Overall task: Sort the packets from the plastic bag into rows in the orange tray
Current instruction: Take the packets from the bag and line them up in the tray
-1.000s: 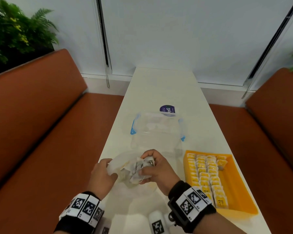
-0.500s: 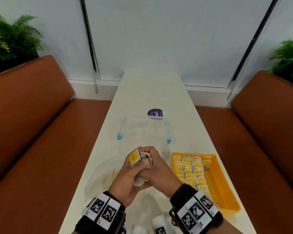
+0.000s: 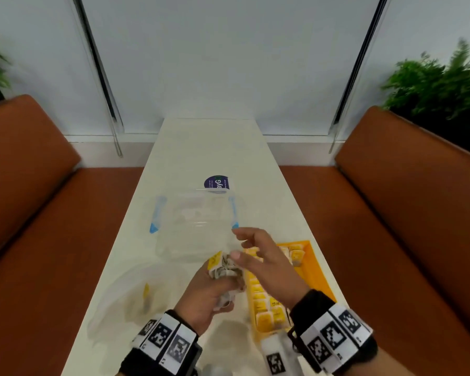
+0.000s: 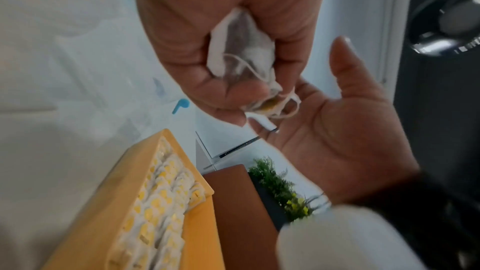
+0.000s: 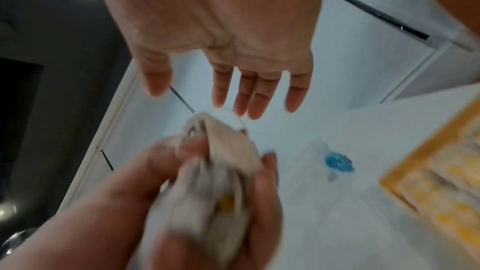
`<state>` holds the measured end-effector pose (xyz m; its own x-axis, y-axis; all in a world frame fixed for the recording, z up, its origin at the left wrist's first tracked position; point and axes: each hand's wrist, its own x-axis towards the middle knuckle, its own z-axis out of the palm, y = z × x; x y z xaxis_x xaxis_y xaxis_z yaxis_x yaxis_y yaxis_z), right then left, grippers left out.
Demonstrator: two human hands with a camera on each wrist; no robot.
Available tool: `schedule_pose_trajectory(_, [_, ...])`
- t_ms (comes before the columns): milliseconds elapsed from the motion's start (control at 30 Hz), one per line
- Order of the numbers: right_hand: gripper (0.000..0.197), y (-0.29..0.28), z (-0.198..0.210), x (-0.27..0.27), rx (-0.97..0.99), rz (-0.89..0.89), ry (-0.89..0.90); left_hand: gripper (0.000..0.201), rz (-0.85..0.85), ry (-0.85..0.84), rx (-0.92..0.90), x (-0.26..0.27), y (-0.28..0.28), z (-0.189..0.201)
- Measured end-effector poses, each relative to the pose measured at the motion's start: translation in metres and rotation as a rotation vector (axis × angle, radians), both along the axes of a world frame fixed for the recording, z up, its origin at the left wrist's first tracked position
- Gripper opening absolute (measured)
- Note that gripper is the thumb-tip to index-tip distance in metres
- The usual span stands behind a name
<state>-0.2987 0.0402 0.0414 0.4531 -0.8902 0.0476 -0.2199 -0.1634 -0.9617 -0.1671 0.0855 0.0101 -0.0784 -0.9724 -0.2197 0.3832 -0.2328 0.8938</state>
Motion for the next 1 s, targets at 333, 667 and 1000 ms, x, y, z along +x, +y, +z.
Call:
schedule_pose_trajectory(333, [0.043,-0.033,0.045,-0.02,-0.102,0.441,0.744,0.027,-0.166,-0.238,0.072,-0.024,-0.008,-0.003])
schedule_pose_trajectory(667, [0.039,-0.032,0.027,-0.044,-0.071,0.157,0.649,0.031,-0.053,-0.206,0.034,-0.059,-0.023,-0.007])
schedule_pose_trajectory(1000, [0.023,-0.051,0.023,-0.068,0.079,0.085,0.381,0.033,-0.049,-0.06,0.102,-0.098,-0.039,-0.023])
